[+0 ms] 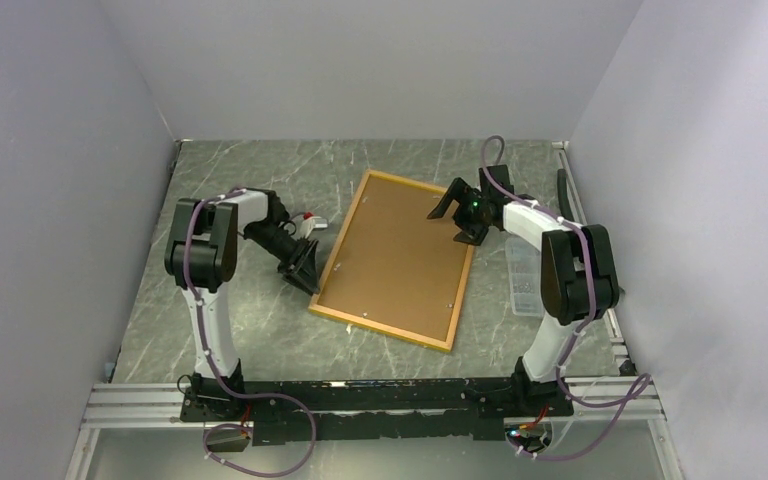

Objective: Put the photo into the frame
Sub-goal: Adjust the photo frame at the center of the board, then install the photo frame at the center of the board.

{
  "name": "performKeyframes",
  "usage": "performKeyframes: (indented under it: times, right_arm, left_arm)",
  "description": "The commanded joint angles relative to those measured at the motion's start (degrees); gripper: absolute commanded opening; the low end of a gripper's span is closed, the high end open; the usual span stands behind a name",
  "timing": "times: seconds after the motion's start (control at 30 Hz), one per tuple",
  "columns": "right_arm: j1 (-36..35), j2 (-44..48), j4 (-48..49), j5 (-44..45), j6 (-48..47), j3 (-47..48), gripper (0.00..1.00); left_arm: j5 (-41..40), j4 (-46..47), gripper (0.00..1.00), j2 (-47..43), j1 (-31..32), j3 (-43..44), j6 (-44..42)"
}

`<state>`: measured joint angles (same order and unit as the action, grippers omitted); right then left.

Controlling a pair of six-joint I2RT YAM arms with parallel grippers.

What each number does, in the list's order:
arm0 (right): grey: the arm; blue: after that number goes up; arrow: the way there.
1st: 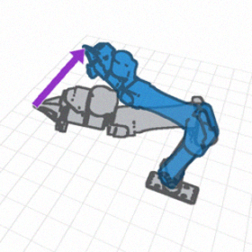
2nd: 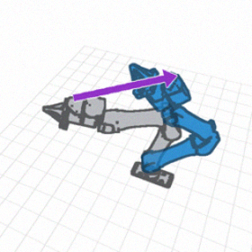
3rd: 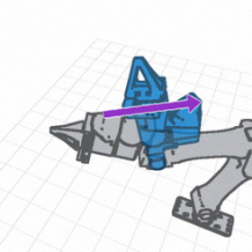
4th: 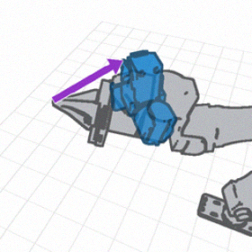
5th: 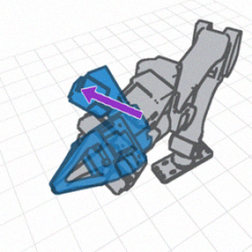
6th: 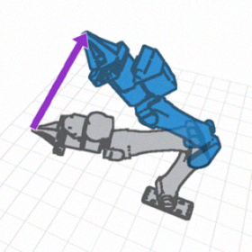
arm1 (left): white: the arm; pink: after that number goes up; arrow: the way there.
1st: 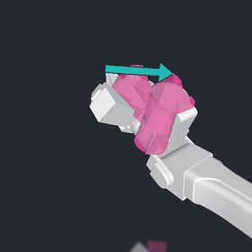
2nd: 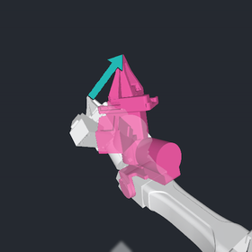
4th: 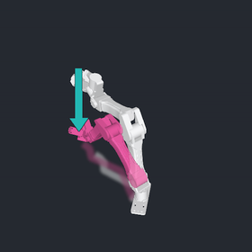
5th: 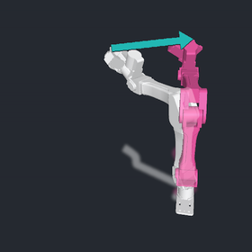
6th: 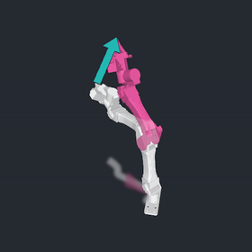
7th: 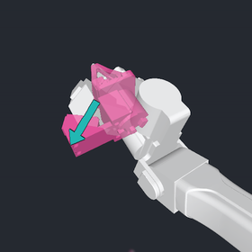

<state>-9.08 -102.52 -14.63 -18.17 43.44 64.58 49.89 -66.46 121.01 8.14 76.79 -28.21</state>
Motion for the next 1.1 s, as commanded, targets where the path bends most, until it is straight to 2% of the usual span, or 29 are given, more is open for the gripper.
performKeyframes:
  times: [0.0, 0.07, 0.23, 0.47, 1.07]
  right_arm:
    - [-0.89, 2.48, -0.73, 0.20, -1.17, 2.38, 1.00]
    - [-4.02, 4.72, -0.44, 0.58, -0.38, 2.54, 1.00]
    - [-16.01, 6.26, 2.51, 1.45, 4.32, 3.55, 0.96]
    - [-28.54, 1.10, 7.39, 4.31, 9.43, 5.27, 0.91]
    - [-35.80, -11.70, 14.43, 1.36, 13.68, 9.52, 0.76]
  left_arm:
    - [3.07, 2.50, 0.49, -4.46, -2.48, -1.08, 2.79]
    - [2.39, 6.59, 0.53, -6.14, -4.21, -1.53, 7.37]
    - [1.37, 13.57, 0.53, -6.07, -5.23, 0.74, 13.81]
    - [3.70, 14.14, 0.48, -0.16, -2.34, 3.25, 14.28]
    - [3.59, 18.10, 0.25, 1.83, -1.81, -0.90, 15.30]
